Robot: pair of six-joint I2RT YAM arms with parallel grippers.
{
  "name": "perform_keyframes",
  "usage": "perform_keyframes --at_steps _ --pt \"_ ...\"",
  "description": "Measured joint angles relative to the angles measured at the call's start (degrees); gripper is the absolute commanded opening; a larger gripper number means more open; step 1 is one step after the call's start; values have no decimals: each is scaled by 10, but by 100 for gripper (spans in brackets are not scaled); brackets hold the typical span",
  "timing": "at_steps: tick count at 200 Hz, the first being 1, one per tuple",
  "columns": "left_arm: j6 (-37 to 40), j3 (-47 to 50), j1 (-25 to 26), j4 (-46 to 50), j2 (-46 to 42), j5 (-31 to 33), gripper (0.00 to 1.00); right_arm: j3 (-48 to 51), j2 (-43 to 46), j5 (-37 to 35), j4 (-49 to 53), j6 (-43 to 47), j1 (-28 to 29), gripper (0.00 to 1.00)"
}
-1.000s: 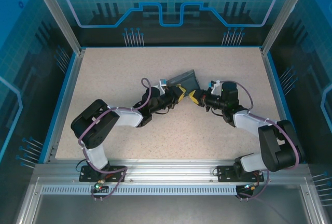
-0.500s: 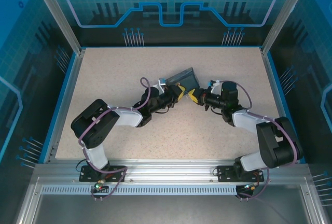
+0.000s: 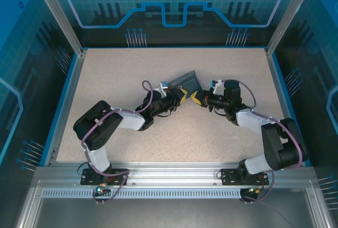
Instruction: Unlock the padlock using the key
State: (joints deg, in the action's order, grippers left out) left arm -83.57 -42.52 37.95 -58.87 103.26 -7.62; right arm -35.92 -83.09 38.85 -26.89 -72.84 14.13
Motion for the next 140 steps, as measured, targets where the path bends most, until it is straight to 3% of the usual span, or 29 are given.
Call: perform_keyframes --at_steps 39,95,140 --pt "-2 6 0 1 0 -15 0 -1 -14 3 -1 27 -10 0" --pt "-4 7 -2 -1 0 -17 0 -1 -36 9 -51 -34 -10 0" --pt "-5 7 -2 -10 0 -17 0 -1 0 -10 -13 -32 -3 0"
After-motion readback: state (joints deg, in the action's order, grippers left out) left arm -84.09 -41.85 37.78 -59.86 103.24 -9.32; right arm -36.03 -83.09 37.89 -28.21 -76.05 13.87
